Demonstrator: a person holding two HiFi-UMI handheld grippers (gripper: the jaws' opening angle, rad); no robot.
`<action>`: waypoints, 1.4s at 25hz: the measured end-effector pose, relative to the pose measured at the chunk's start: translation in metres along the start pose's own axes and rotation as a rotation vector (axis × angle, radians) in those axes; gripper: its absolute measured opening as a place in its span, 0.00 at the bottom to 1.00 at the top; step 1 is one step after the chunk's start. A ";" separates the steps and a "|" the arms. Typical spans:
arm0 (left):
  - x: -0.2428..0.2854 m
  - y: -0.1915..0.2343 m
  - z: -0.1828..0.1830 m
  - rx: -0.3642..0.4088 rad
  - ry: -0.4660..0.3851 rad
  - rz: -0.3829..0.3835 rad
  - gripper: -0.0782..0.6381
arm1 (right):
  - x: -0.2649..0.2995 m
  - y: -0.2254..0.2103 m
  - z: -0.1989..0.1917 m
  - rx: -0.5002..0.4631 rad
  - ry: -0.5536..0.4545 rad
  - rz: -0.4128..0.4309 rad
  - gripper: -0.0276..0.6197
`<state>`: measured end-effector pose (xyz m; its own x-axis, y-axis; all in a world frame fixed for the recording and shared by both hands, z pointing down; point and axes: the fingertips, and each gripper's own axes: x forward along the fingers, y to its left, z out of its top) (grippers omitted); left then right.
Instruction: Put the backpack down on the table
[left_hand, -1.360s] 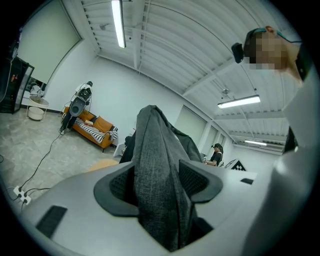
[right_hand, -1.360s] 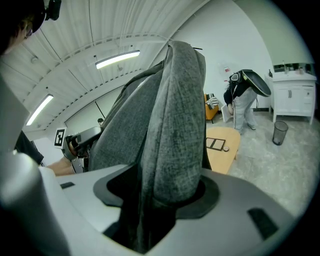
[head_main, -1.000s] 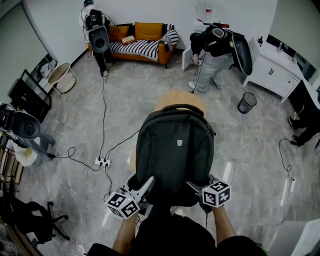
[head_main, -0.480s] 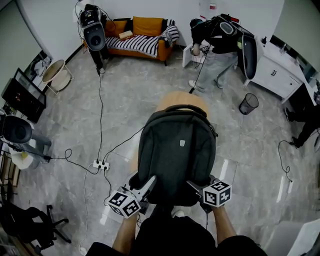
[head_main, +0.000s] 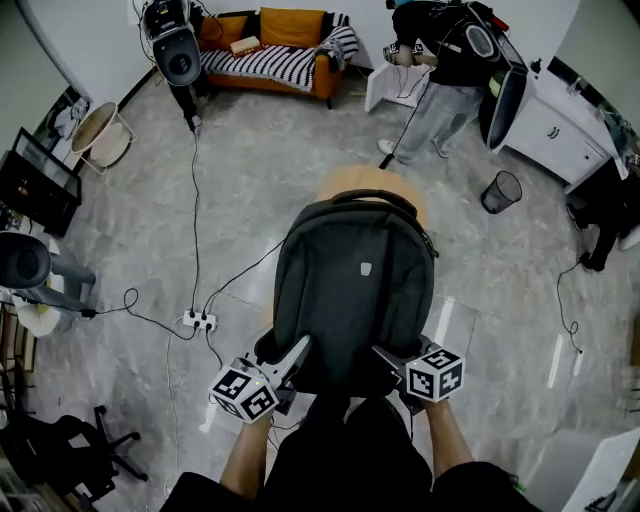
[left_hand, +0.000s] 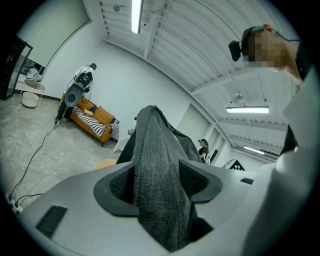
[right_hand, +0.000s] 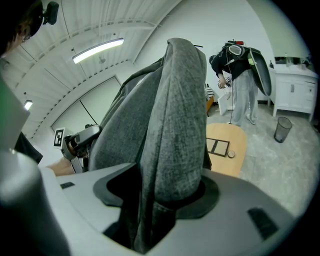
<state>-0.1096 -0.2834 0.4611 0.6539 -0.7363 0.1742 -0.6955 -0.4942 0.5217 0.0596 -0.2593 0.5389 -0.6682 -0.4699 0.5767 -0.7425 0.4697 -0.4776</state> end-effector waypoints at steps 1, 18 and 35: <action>0.003 0.002 0.002 0.001 0.004 -0.004 0.47 | 0.002 -0.001 0.002 0.005 -0.001 -0.002 0.41; 0.064 0.023 -0.028 0.015 0.024 -0.032 0.47 | 0.025 -0.066 -0.003 0.045 0.017 -0.016 0.41; 0.079 0.089 -0.122 -0.063 0.086 0.012 0.47 | 0.093 -0.114 -0.082 0.111 0.119 0.005 0.40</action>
<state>-0.0836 -0.3290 0.6233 0.6708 -0.6983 0.2500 -0.6848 -0.4537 0.5702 0.0855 -0.2953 0.7009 -0.6664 -0.3730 0.6456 -0.7443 0.3832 -0.5469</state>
